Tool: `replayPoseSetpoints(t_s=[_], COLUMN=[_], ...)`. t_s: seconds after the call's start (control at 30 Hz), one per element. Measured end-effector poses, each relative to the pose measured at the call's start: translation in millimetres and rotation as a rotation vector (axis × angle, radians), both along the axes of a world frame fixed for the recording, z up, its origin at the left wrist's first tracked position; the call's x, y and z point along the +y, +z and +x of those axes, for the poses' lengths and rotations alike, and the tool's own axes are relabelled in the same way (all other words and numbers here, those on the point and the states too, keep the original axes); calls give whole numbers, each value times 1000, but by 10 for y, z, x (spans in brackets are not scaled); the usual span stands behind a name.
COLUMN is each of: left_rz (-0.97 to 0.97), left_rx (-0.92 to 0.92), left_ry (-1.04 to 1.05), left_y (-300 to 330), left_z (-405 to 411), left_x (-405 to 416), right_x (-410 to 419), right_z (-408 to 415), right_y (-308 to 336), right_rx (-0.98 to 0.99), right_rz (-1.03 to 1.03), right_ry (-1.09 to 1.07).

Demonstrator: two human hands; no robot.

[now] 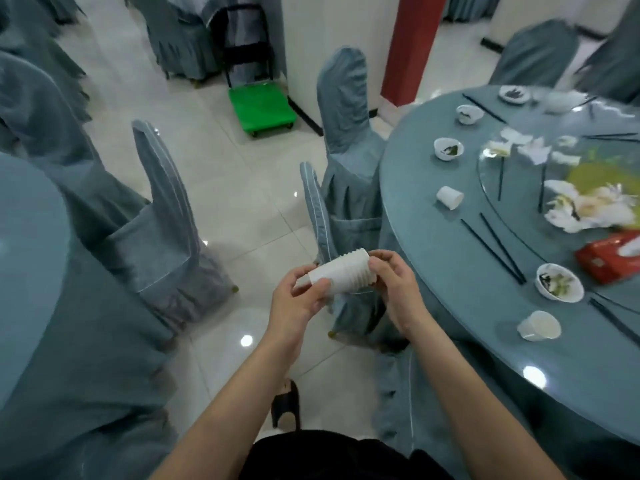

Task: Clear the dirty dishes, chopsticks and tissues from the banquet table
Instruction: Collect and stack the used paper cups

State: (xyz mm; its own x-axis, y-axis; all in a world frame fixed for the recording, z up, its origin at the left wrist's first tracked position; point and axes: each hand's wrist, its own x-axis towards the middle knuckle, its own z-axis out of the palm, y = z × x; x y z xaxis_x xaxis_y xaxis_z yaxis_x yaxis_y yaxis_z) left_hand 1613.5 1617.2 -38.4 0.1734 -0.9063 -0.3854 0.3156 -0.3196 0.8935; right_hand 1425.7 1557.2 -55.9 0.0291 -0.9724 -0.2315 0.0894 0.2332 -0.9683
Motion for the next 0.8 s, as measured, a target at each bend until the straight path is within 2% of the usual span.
replayPoseSetpoints(t_s=[0.17, 0.37, 0.5, 0.8], left_rz=[-20, -20, 11, 54], left_rx=[-13, -5, -7, -29], left_ry=[-211, -432, -580, -723], left_y=[134, 95, -5, -159], left_z=[-153, -483, -719, -1625], left_x=[-831, -1424, -1615, -2119], right_x=[-441, -605, -607, -881], right_z=[-189, -488, -727, -1565], right_y=[129, 70, -48, -249], right_rx=[-48, -54, -65, -96], right_rz=[3, 28, 61, 102], right_ry=[-225, -478, -587, -715])
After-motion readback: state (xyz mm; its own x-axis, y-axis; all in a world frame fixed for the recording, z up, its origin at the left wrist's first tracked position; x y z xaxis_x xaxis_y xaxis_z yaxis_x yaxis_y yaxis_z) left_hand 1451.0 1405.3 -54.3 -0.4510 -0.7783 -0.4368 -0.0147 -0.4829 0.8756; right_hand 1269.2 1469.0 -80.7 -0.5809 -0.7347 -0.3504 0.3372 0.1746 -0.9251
